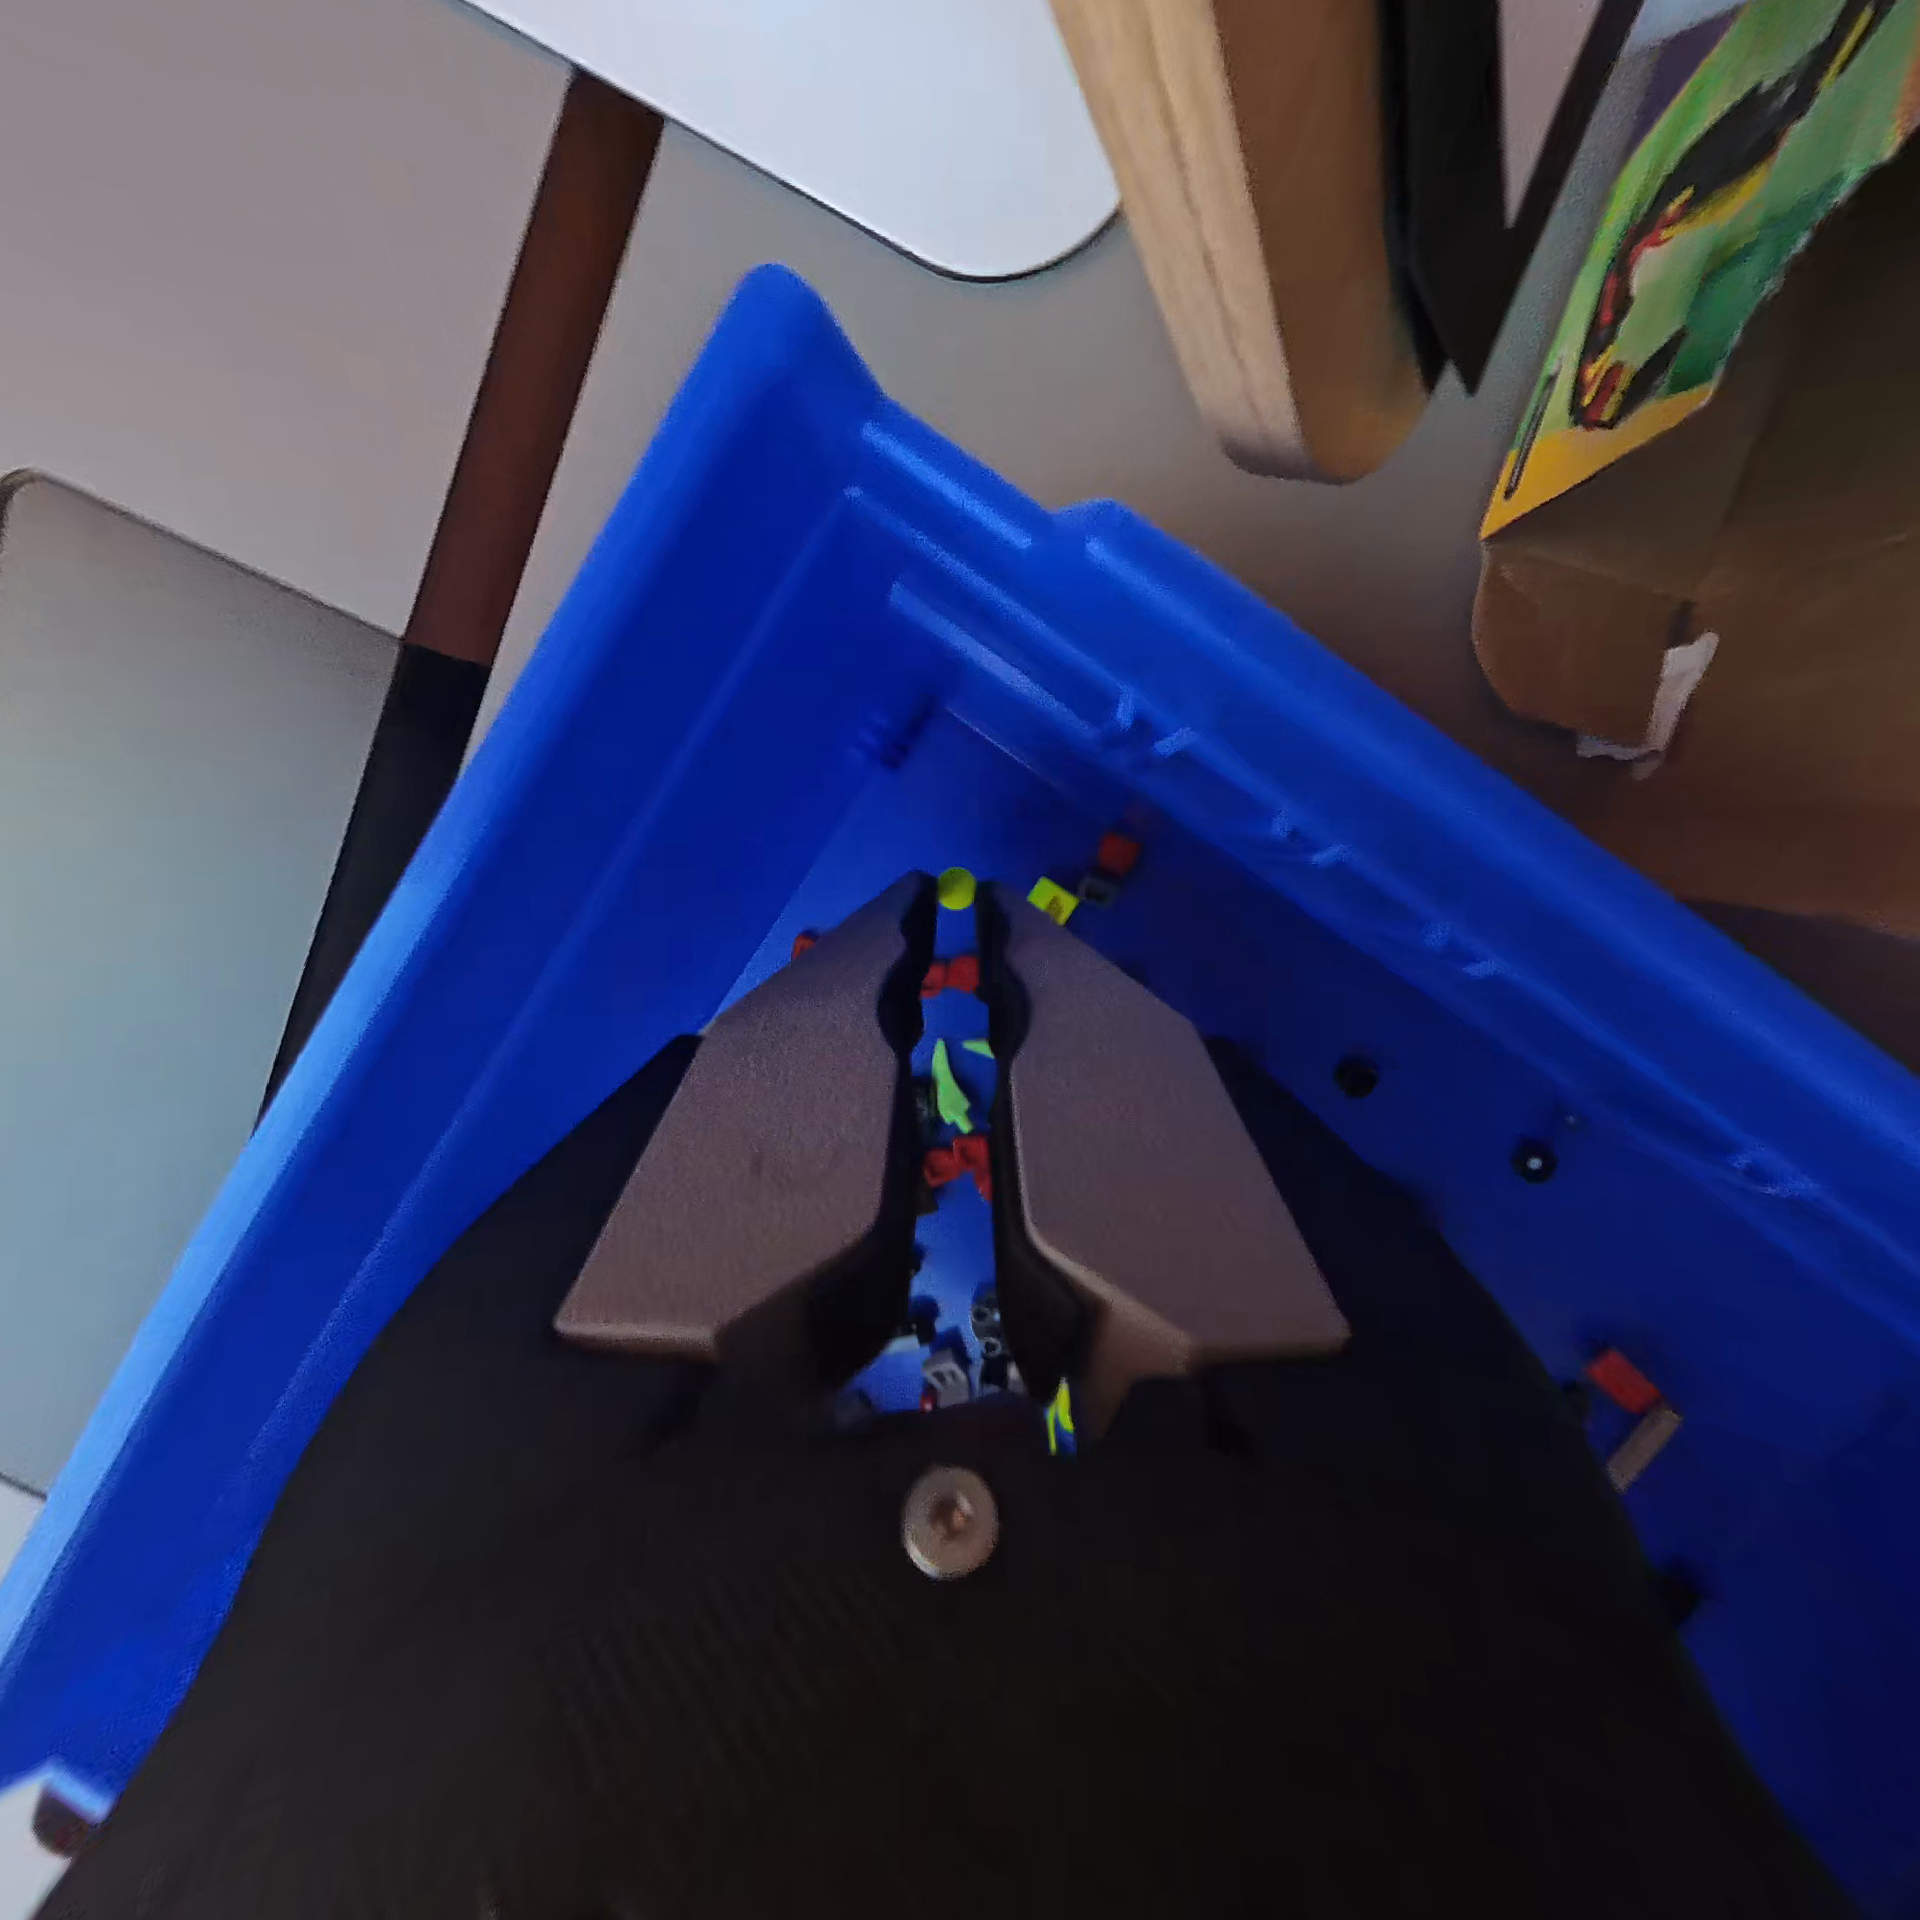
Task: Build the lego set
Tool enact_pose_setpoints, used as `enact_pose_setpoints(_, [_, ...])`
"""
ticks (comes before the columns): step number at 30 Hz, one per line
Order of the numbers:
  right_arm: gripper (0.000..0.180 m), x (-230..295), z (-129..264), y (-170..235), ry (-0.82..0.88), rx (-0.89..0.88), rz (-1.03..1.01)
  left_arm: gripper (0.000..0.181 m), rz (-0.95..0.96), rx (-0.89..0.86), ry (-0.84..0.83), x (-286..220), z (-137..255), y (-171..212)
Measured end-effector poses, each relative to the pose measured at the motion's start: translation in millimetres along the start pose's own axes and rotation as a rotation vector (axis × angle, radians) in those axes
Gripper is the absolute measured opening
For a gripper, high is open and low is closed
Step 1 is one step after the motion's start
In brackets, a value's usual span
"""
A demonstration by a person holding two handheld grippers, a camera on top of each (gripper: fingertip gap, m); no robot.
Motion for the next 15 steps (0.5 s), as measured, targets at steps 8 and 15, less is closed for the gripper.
enact_pose_setpoints(8, [0.000,-4.8,8.6,-7.7,-0.024,-0.102,-0.082,0.004,0.252,-0.310,0.061,-45.6,93.4,-2.8])
enact_pose_setpoints(15, [0.000,-3.0,15.0,-20.0,-0.040,-0.178,-0.096,0.004,0.053,-0.447,0.124,-180.5,150.1,-15.8])
Point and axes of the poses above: each gripper's, where its closed fingertips meet, z back along the fingers, y out of its underside, x = y × z across the jaws, the point moved 7 cm from there along z, back along the fingers, and after that the axes turned 5 degrees about z, right-handed, at the moved point
